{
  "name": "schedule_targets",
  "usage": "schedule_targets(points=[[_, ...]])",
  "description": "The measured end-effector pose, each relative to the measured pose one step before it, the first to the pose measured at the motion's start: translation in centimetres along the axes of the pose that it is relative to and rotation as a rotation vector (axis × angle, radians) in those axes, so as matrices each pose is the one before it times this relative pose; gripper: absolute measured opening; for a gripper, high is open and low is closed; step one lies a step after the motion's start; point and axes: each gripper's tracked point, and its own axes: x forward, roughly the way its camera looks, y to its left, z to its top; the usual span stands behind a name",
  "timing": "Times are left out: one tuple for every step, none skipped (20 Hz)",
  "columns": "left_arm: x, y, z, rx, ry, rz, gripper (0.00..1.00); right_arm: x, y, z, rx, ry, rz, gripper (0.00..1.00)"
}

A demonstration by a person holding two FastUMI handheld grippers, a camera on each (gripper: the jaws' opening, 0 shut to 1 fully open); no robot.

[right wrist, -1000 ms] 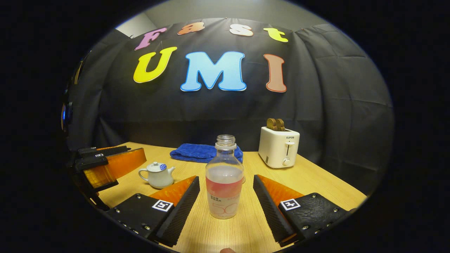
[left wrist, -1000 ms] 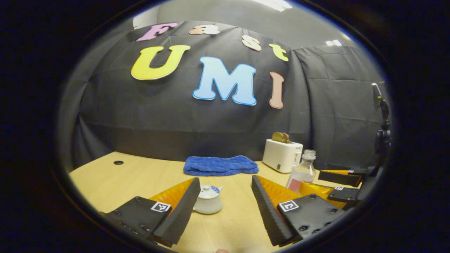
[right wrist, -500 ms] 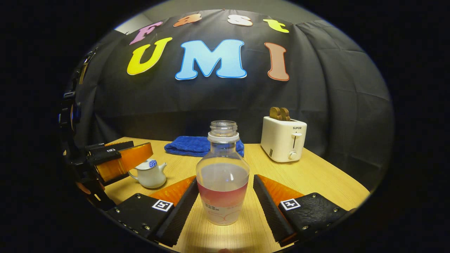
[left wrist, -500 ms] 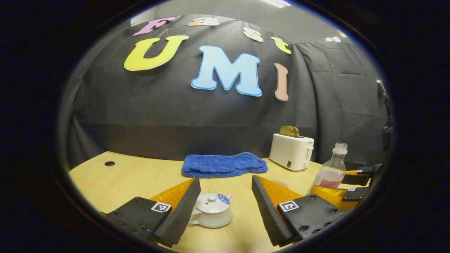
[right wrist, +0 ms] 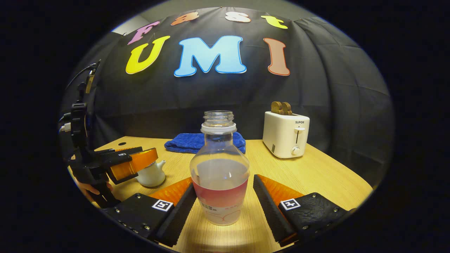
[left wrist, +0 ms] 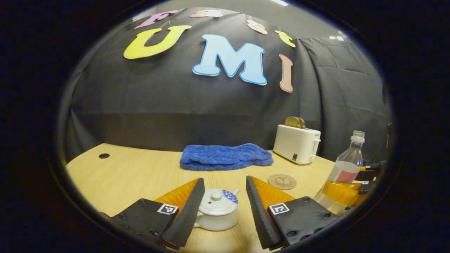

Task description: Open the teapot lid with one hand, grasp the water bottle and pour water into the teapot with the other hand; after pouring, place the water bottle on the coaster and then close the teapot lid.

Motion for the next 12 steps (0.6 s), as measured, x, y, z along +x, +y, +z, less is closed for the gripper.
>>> schedule_targets(points=[[0.174, 0.036, 0.029, 0.00215, -0.00478, 0.00105, 0.75, 0.066, 0.118, -0.253, 0.00021, 0.00666, 0.00525, 0.95], [-0.124, 0.179, 0.139, 0.00428, 0.00227, 0.00595, 0.72, 0.049, 0.16, -0.184, 0.00426, 0.00704, 0.00546, 0.95], [0.093, 0.077, -0.248, 0.0056, 0.00695, 0.00743, 0.69, -0.096, 0.197, -0.207, 0.00524, 0.00693, 0.00794, 0.95], [0.024, 0.263, -0.068, 0.01037, 0.00267, 0.01181, 0.66, 0.028, 0.189, -0.122, 0.00395, 0.00645, 0.00627, 0.95], [0.062, -0.083, -0.115, 0.00616, 0.00213, 0.00286, 0.63, -0.061, 0.176, -0.115, 0.00038, 0.00319, 0.00414, 0.95], [-0.026, 0.346, -0.073, 0.01131, 0.00254, 0.00951, 0.6, 0.014, -0.013, 0.015, -0.00156, 0.00075, -0.0011, 0.95], [0.019, 0.051, -0.023, 0.00603, 0.00199, -0.00016, 0.55, 0.076, -0.058, -0.004, -0.00225, -0.00042, -0.00276, 0.95], [0.1, 0.544, -0.175, 0.01628, -0.00357, 0.02343, 0.55, 0.018, -0.13, -0.053, -0.00042, 0.00157, -0.00438, 0.95], [-0.18, -0.15, 0.034, -0.00035, 0.00447, -0.00676, 0.47, 0.072, -0.14, -0.076, 0.00132, 0.00251, -0.00325, 0.95], [0.099, -0.007, 0.063, 0.00144, -0.00242, 0.00114, 0.39, 0.031, -0.059, -0.02, 0.00177, 0.00311, -0.00191, 0.95], [-0.117, 0.03, -0.06, 0.00501, -0.00221, 0.0033, 0.42, -0.024, -0.04, -0.121, 0.00171, 0.00205, -0.00108, 0.95], [0.475, -0.116, -0.051, 0.00459, -0.00406, 0.00088, 0.37, 0.056, 0.002, -0.025, 0.00104, 0.00293, -0.00014, 0.95]])
